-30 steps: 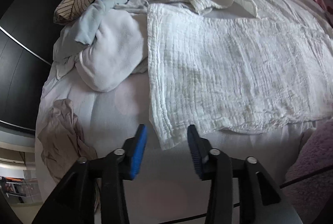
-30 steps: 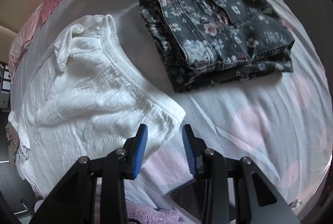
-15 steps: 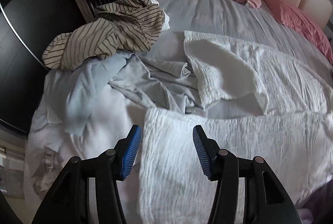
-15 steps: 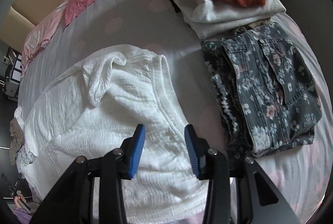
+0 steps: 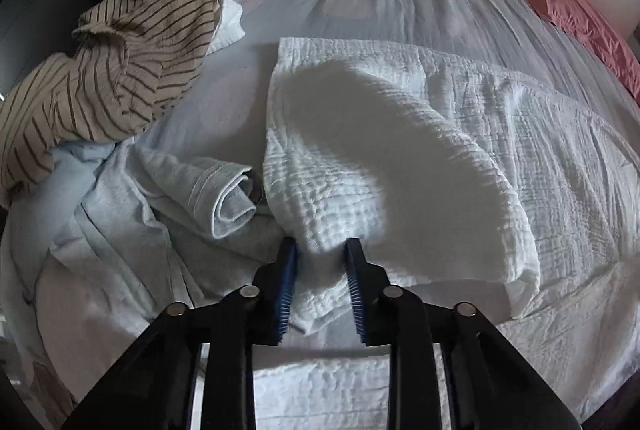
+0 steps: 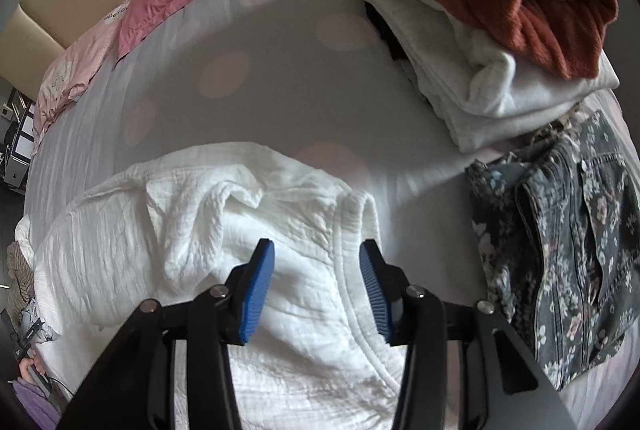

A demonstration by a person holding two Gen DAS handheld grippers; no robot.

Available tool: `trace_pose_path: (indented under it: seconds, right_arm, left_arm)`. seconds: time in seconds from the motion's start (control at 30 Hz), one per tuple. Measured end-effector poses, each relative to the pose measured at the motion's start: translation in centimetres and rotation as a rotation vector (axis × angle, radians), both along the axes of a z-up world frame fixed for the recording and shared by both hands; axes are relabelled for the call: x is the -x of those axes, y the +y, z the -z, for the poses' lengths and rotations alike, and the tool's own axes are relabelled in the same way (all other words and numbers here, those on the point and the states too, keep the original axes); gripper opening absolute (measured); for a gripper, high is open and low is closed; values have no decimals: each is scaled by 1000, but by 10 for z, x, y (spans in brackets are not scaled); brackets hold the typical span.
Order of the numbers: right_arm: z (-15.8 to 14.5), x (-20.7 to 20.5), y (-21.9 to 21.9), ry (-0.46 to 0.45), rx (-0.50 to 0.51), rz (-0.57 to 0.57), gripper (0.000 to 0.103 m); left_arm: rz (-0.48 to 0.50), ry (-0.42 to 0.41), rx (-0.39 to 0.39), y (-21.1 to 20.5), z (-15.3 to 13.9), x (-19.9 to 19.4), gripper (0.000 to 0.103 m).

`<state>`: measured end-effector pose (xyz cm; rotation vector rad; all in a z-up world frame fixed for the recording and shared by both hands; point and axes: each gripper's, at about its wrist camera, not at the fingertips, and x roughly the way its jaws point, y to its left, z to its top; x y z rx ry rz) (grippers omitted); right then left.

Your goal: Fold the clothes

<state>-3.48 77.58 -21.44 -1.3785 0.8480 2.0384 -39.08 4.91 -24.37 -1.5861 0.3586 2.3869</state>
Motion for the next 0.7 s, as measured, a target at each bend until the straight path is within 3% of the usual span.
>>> trace_pose_path:
  seconds: [0.1, 0.3, 0.4, 0.43, 0.47, 0.57, 0.7]
  right_arm:
    - [7, 12, 9, -13, -18, -1, 57]
    - [26, 35, 17, -57, -42, -44, 57]
    - [36, 45, 15, -98, -79, -86, 56]
    - [39, 48, 14, -111, -95, -97, 44]
    - [41, 50, 14, -127, -106, -107, 26]
    - [42, 58, 14, -170, -152, -121, 6]
    - [26, 65, 30, -165, -234, -75, 4]
  left_arm:
    - [17, 55, 39, 8, -7, 4, 11]
    - [-98, 178, 45, -19, -58, 31, 9]
    - [-118, 196, 103, -20, -66, 41, 9]
    - [-118, 194, 119, -19, -66, 43, 9]
    - [-115, 189, 134, -20, -66, 43, 9]
    - [-111, 172, 179, -15, -56, 49, 9]
    - [-134, 163, 198, -13, -43, 57, 9]
